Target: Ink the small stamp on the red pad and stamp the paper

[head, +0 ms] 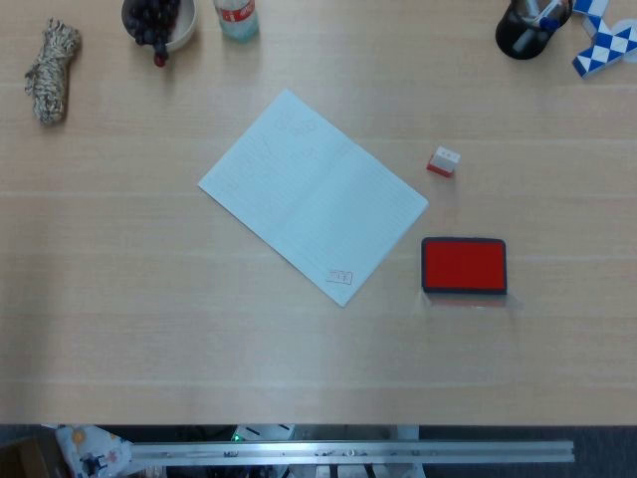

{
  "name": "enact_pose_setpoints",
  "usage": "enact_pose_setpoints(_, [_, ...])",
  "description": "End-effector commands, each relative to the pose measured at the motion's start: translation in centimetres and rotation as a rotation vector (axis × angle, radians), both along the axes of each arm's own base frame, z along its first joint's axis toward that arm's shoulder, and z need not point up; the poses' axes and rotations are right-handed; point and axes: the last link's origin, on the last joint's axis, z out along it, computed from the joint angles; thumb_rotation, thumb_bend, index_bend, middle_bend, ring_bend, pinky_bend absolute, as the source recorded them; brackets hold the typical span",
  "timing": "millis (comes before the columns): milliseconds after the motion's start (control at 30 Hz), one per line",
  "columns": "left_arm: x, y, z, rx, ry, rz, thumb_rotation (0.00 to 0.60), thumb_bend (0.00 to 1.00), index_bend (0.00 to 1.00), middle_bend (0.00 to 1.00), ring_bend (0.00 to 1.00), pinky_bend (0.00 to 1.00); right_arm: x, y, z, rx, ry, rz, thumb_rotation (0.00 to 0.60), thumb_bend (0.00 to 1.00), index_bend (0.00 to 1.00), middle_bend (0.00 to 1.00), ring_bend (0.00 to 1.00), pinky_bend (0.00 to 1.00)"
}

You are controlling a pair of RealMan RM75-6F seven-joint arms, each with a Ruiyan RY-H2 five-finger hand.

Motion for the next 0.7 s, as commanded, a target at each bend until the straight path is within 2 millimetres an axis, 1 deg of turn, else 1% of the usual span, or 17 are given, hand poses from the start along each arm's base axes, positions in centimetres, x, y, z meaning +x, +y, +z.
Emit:
enact_pose_setpoints(33, [0.0, 0.0, -0.1, -0.004, 0.003, 0.004, 0.6, 0.19, 0.12, 0.12, 0.19, 0.17, 0.1, -0.1, -0.1, 0.011, -0.001, -0.003, 0.6, 0.26, 0.38, 0.43, 0.33, 0.3])
enact_pose_setpoints(367, [-0.1, -0.1, 0.0, -0.004, -0.001, 0.006, 0.6, 0.19, 0.12, 0.12, 0.19, 0.17, 1.5, -1.0, -0.5, 0.075, -0.072, -0.002, 0.6, 0.26, 0.38, 0.43, 0.33, 0.3])
enact_pose_setpoints(467, [-0.1, -0.1, 0.0, -0.006, -0.003, 0.006, 0.6, 0.19, 0.12, 0.12, 0.19, 0.17, 2.5, -2.2, -0.7, 0.118, -0.117, -0.006, 0.6, 0.26, 0.38, 0.43, 0.33, 0.3])
enact_pose_setpoints(567, [-0.1, 0.0, -0.1, -0.007, -0.006, 0.002, 0.6, 0.19, 0.12, 0.12, 0.19, 0.17, 3.7, -3.7, -1.2, 0.152, -0.099, 0.019, 0.6, 0.26, 0.38, 0.43, 0.33, 0.3])
enact_pose_setpoints(700, [0.0, 0.1, -0.2, -0.013, -0.011, -0.004, 0.6, 0.19, 0.12, 0.12, 0.19, 0.17, 5.5, -6.0, -2.6, 0.195, -0.102, 0.046, 0.6, 0.26, 0.38, 0.43, 0.33, 0.3])
